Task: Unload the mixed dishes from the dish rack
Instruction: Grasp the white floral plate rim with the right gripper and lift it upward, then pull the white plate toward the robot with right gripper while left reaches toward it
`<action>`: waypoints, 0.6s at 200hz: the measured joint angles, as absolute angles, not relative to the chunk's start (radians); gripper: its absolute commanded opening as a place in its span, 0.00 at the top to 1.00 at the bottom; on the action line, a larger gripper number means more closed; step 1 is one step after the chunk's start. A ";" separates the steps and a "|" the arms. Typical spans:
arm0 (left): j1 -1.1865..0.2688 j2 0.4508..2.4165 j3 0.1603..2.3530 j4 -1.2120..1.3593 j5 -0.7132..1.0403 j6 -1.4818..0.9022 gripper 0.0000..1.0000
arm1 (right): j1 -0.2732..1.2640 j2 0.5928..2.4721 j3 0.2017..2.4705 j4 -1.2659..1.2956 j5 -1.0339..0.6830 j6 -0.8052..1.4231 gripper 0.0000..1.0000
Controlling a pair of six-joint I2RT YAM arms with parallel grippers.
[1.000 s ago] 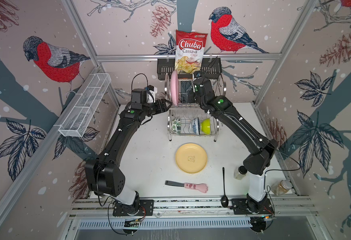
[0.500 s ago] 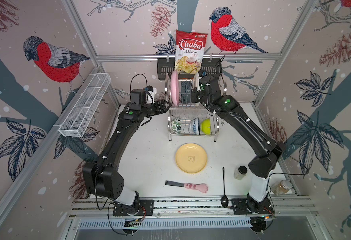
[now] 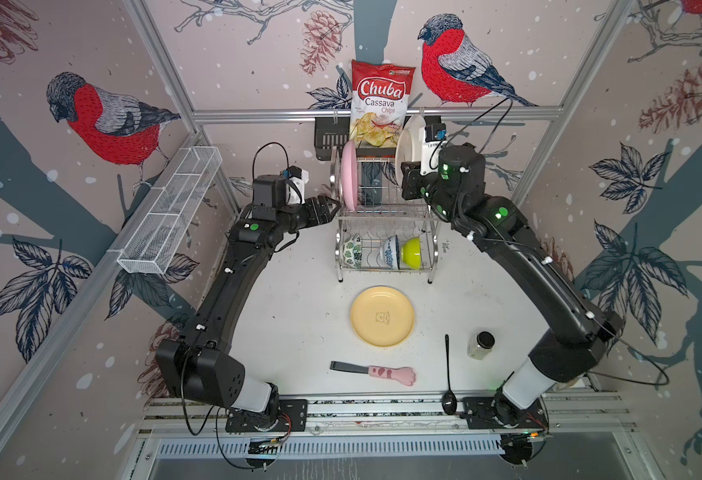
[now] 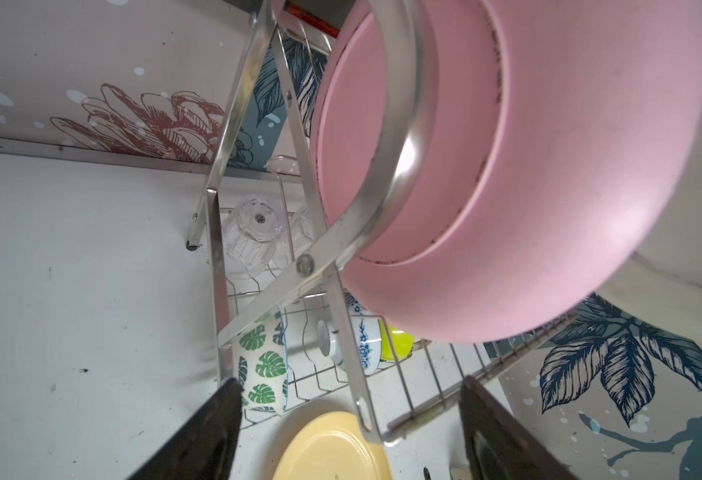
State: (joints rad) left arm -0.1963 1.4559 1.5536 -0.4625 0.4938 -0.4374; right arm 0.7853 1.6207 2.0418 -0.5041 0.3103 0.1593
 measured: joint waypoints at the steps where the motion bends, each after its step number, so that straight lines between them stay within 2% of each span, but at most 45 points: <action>1: -0.196 1.455 1.554 -0.463 0.494 -0.437 0.18 | 0.788 1.617 2.038 -0.502 0.312 0.157 1.00; 34: -0.192 1.400 1.565 -0.486 0.467 -0.438 0.13 | 0.947 1.454 1.820 -0.426 0.390 0.046 1.00; 67: -0.187 1.331 1.588 -0.520 0.444 -0.446 0.04 | 1.134 1.335 1.617 -0.360 0.547 -0.068 1.00; 120: -0.186 1.221 1.616 -0.587 0.442 -0.499 0.03 | 1.462 1.267 1.359 -0.228 0.849 -0.249 1.00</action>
State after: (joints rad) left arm -0.1856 1.2209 1.6161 -0.5869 0.4416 -0.4992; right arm 1.4616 1.2671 1.3590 -0.2283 0.8490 -0.2493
